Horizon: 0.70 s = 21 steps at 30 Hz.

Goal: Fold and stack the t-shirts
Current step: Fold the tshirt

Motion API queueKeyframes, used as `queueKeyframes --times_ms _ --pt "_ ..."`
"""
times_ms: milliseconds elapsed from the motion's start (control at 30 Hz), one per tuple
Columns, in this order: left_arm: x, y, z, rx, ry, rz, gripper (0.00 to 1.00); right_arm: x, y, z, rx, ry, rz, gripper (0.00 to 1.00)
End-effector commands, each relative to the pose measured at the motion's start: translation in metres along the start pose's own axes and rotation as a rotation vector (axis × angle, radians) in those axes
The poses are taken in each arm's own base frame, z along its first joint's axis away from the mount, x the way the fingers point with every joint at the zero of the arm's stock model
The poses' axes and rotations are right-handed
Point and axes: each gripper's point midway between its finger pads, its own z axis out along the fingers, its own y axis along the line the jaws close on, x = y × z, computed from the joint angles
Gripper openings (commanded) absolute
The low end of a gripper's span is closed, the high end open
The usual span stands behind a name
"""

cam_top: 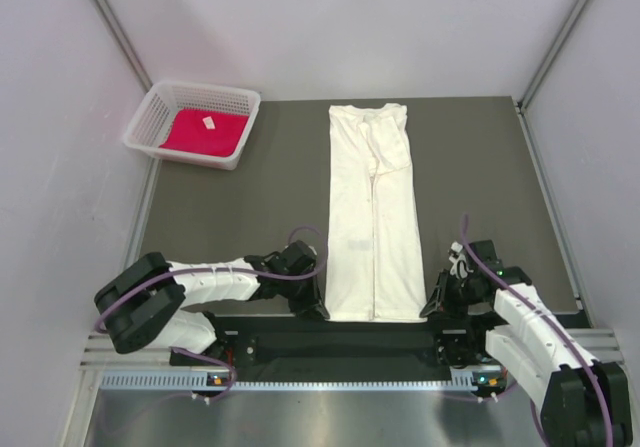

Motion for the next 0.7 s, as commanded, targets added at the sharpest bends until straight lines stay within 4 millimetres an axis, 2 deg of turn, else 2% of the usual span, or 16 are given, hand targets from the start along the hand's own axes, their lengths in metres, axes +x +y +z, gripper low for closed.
queueKeyframes --times_ms 0,67,133,200,233,300,333,400,433,467,500,533,600,633,667 --pt "-0.019 -0.008 0.002 0.023 -0.091 0.038 0.0 -0.004 0.007 0.0 -0.031 -0.01 -0.023 0.18" --pt "-0.02 -0.013 0.001 0.037 -0.089 0.046 0.0 -0.008 0.013 -0.003 -0.047 -0.02 -0.03 0.06" --pt "-0.022 -0.023 -0.003 0.056 -0.089 0.055 0.0 -0.016 0.025 -0.01 -0.083 -0.052 -0.042 0.01" --pt "-0.024 -0.035 -0.006 0.083 -0.093 0.062 0.0 -0.024 0.034 -0.017 -0.095 -0.084 -0.06 0.0" --pt "-0.03 -0.048 -0.011 0.114 -0.105 0.074 0.0 -0.036 0.043 -0.026 -0.103 -0.123 -0.079 0.0" --pt "-0.036 -0.059 -0.016 0.127 -0.117 0.086 0.0 -0.052 0.048 -0.034 -0.075 -0.186 -0.09 0.0" --pt "-0.049 -0.073 -0.023 0.149 -0.146 0.092 0.0 -0.064 0.056 -0.041 -0.075 -0.208 -0.104 0.0" --pt "-0.063 -0.079 -0.031 0.155 -0.168 0.083 0.0 -0.079 0.06 -0.043 -0.05 -0.209 -0.106 0.0" --pt "-0.084 -0.085 -0.039 0.172 -0.209 0.061 0.0 -0.092 0.073 -0.05 -0.063 -0.231 -0.124 0.0" --pt "-0.095 -0.087 -0.042 0.181 -0.227 0.043 0.0 -0.1 0.078 -0.052 -0.068 -0.233 -0.133 0.0" --pt "-0.115 -0.086 -0.049 0.2 -0.256 0.001 0.0 -0.115 0.087 -0.056 -0.065 -0.233 -0.143 0.0" --pt "-0.127 -0.094 -0.055 0.232 -0.27 -0.013 0.0 -0.124 0.092 -0.057 -0.064 -0.239 -0.145 0.0" --pt "-0.155 -0.093 -0.059 0.267 -0.275 -0.055 0.0 -0.152 0.104 -0.061 -0.061 -0.249 -0.154 0.0" --pt "-0.171 -0.104 -0.066 0.289 -0.293 -0.038 0.0 -0.161 0.109 -0.061 -0.061 -0.249 -0.162 0.0" --pt "-0.18 -0.099 -0.058 0.268 -0.275 -0.048 0.0 -0.171 0.113 -0.061 -0.068 -0.249 -0.164 0.0"
